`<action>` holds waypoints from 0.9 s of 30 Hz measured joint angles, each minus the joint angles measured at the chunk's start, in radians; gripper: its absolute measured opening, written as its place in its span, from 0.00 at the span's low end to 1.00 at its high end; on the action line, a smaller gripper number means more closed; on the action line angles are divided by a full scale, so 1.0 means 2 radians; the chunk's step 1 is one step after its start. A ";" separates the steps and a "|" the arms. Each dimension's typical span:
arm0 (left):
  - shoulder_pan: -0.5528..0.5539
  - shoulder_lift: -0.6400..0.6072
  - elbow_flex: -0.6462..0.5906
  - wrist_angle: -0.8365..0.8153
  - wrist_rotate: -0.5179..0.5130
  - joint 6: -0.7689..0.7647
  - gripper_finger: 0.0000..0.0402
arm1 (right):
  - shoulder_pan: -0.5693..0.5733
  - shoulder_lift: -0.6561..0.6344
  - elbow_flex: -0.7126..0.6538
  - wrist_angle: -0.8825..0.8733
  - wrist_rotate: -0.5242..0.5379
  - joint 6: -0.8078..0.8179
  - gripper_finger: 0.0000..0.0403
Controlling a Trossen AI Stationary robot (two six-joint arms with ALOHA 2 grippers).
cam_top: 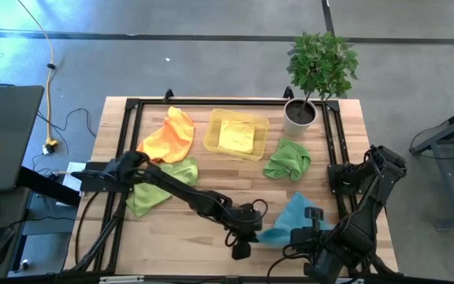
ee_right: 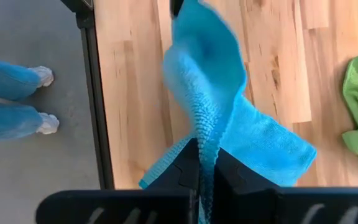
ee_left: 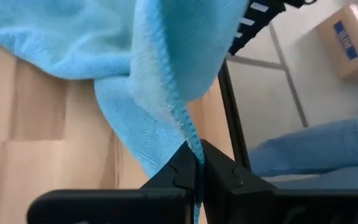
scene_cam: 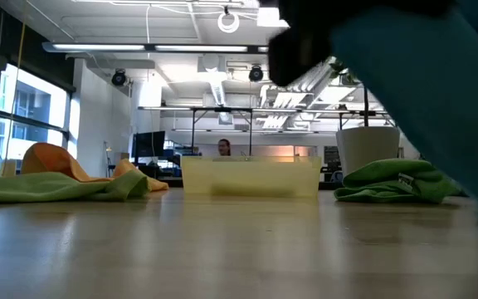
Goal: Fold microfiber towels
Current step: Fold the blue microfiber towel
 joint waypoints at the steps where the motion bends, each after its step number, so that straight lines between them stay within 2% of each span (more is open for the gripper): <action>1: 0.000 -0.013 0.000 -0.018 -0.010 0.008 0.01 | 0.000 0.000 0.000 0.000 0.004 -0.004 0.00; 5: -0.001 -0.070 0.001 -0.084 -0.057 0.039 0.00 | -0.006 -0.001 0.000 -0.013 0.032 -0.037 0.00; 12: 0.003 -0.171 0.001 -0.212 -0.187 0.082 0.00 | -0.047 -0.006 0.034 -0.092 0.088 -0.071 0.00; 15: 0.003 -0.206 0.001 -0.249 -0.232 0.102 0.00 | -0.074 -0.006 0.052 -0.095 0.112 -0.109 0.00; 22: 0.003 -0.255 0.001 -0.337 -0.255 0.127 0.00 | -0.140 -0.007 0.087 -0.096 0.127 -0.209 0.00; 27: 0.002 -0.268 0.001 -0.359 -0.270 0.148 0.00 | -0.171 -0.009 0.118 -0.095 0.133 -0.277 0.00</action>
